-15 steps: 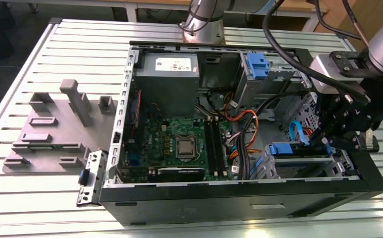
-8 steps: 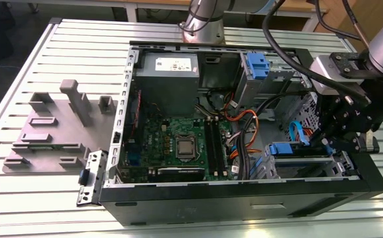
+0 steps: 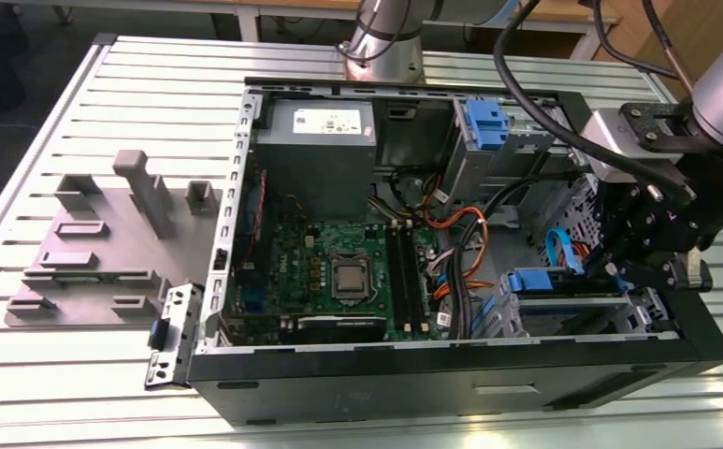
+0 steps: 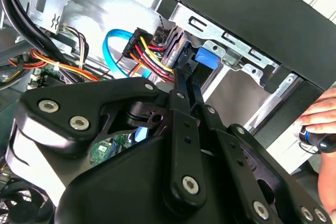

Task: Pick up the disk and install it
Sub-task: 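Insert the second disk wire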

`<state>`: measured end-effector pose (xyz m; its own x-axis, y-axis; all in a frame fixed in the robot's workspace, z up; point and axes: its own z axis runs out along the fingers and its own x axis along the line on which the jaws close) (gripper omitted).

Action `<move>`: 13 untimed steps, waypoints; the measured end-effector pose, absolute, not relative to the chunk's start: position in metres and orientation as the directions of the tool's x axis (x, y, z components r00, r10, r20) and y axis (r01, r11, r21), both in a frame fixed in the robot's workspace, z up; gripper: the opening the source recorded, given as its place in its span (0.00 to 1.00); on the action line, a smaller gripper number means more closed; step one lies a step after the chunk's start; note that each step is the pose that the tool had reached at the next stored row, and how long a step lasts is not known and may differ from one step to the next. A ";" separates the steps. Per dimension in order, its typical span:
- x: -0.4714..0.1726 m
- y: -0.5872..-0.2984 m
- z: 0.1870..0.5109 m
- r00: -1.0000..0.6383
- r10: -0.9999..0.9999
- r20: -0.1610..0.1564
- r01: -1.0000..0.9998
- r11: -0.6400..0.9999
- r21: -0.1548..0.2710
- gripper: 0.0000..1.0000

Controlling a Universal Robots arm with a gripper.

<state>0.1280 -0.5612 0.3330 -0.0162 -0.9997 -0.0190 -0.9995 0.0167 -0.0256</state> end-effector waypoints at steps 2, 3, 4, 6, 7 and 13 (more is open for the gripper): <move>0.128 -0.561 0.333 -0.016 -1.000 -0.019 -1.000 0.017 -0.026 0.16; 0.128 -0.561 0.333 -0.016 -1.000 -0.019 -1.000 0.017 -0.026 0.16; 0.128 -0.561 0.333 -0.016 -1.000 -0.019 -1.000 0.017 -0.026 0.16; 0.128 -0.561 0.332 -0.016 -1.000 -0.020 -1.000 0.017 -0.026 0.16; 0.128 -0.561 0.331 -0.016 -1.000 -0.020 -1.000 0.017 -0.026 0.16; 0.128 -0.561 0.329 -0.016 -1.000 -0.019 -1.000 0.017 -0.026 0.16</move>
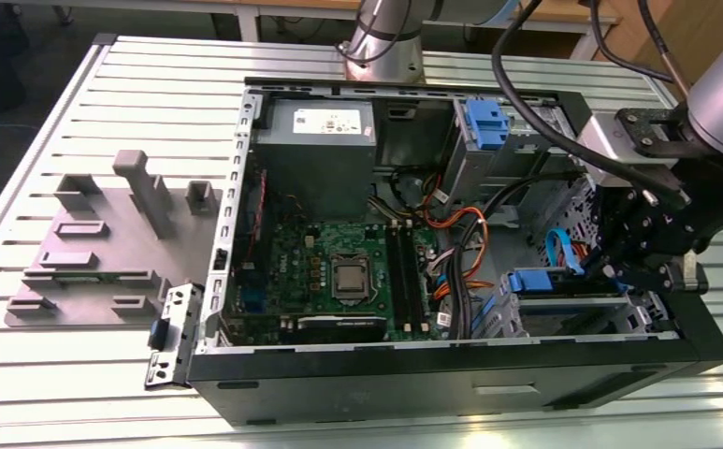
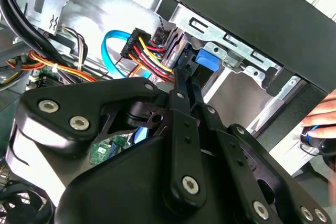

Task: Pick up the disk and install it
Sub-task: 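Insert the second disk wire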

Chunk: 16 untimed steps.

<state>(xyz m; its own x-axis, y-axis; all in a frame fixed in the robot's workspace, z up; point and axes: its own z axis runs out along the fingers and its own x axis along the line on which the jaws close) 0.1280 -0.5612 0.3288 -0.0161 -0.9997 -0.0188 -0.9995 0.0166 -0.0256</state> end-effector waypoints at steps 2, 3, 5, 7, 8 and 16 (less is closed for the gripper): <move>0.128 -0.561 0.329 -0.016 -1.000 -0.019 -1.000 0.017 -0.026 0.16; 0.128 -0.561 0.328 -0.016 -1.000 -0.019 -1.000 0.017 -0.026 0.16; 0.128 -0.561 0.328 -0.016 -1.000 -0.019 -1.000 0.017 -0.026 0.16; 0.128 -0.561 0.328 -0.016 -1.000 -0.019 -1.000 0.017 -0.026 0.16; 0.128 -0.561 0.328 -0.016 -1.000 -0.019 -1.000 0.017 -0.026 0.16; 0.128 -0.561 0.327 -0.016 -1.000 -0.019 -1.000 0.017 -0.026 0.16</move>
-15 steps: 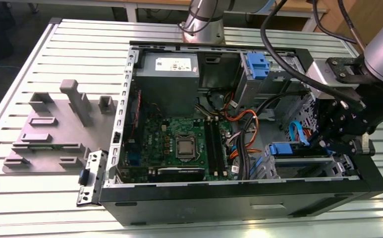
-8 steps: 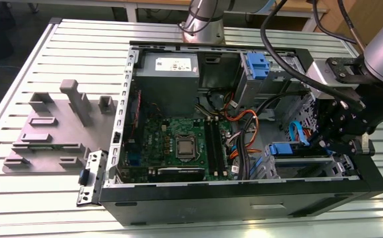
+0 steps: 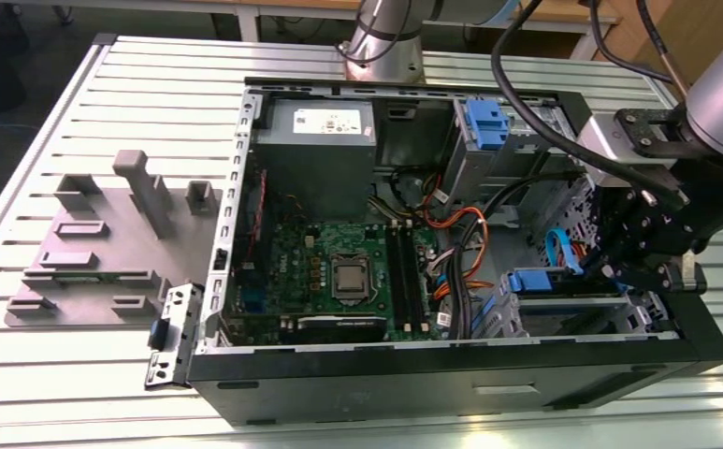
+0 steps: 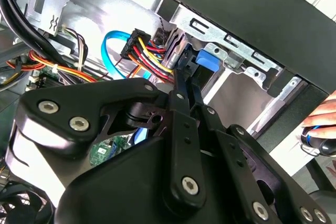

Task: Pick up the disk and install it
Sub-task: 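Insert the second disk wire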

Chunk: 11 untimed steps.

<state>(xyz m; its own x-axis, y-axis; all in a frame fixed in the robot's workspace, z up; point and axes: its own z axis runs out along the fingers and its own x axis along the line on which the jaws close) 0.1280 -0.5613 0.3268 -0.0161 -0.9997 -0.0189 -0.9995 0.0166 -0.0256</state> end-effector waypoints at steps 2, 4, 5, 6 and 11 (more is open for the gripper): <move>0.128 -0.561 0.327 -0.016 -1.000 -0.019 -1.000 0.017 -0.026 0.16; 0.128 -0.561 0.326 -0.016 -1.000 -0.019 -1.000 0.017 -0.026 0.16; 0.128 -0.561 0.326 -0.016 -1.000 -0.019 -1.000 0.017 -0.026 0.16; 0.128 -0.561 0.326 -0.016 -1.000 -0.019 -1.000 0.017 -0.026 0.16; 0.128 -0.561 0.326 -0.016 -1.000 -0.019 -1.000 0.017 -0.026 0.16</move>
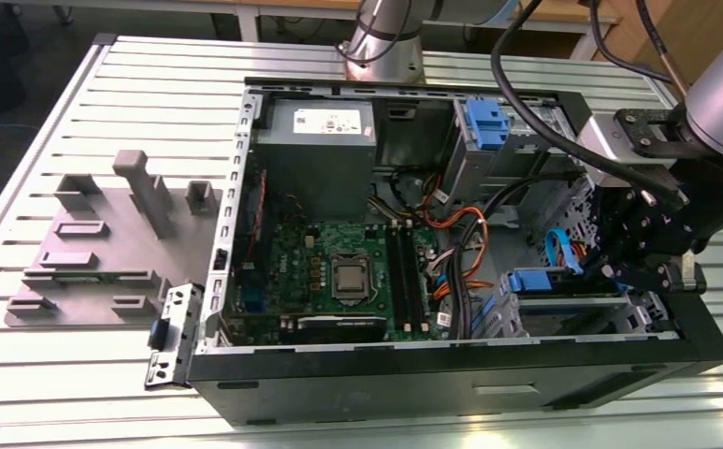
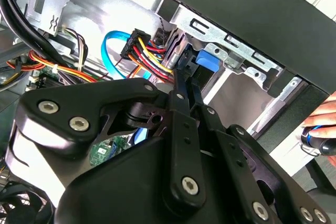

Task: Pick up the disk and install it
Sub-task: 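Insert the second disk wire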

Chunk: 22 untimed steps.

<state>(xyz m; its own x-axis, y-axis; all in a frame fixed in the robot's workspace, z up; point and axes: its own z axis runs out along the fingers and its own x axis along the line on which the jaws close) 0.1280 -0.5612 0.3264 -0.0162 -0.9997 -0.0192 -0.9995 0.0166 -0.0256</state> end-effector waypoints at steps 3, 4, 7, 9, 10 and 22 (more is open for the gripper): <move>0.128 -0.561 0.326 -0.016 -1.000 -0.019 -1.000 0.017 -0.026 0.16; 0.128 -0.561 0.326 -0.016 -1.000 -0.019 -1.000 0.017 -0.026 0.16; 0.128 -0.561 0.326 -0.016 -1.000 -0.019 -1.000 0.017 -0.026 0.16; 0.128 -0.561 0.326 -0.016 -1.000 -0.019 -1.000 0.017 -0.026 0.16; 0.128 -0.561 0.326 -0.016 -1.000 -0.019 -1.000 0.017 -0.026 0.16; 0.128 -0.561 0.326 -0.016 -1.000 -0.019 -1.000 0.017 -0.026 0.16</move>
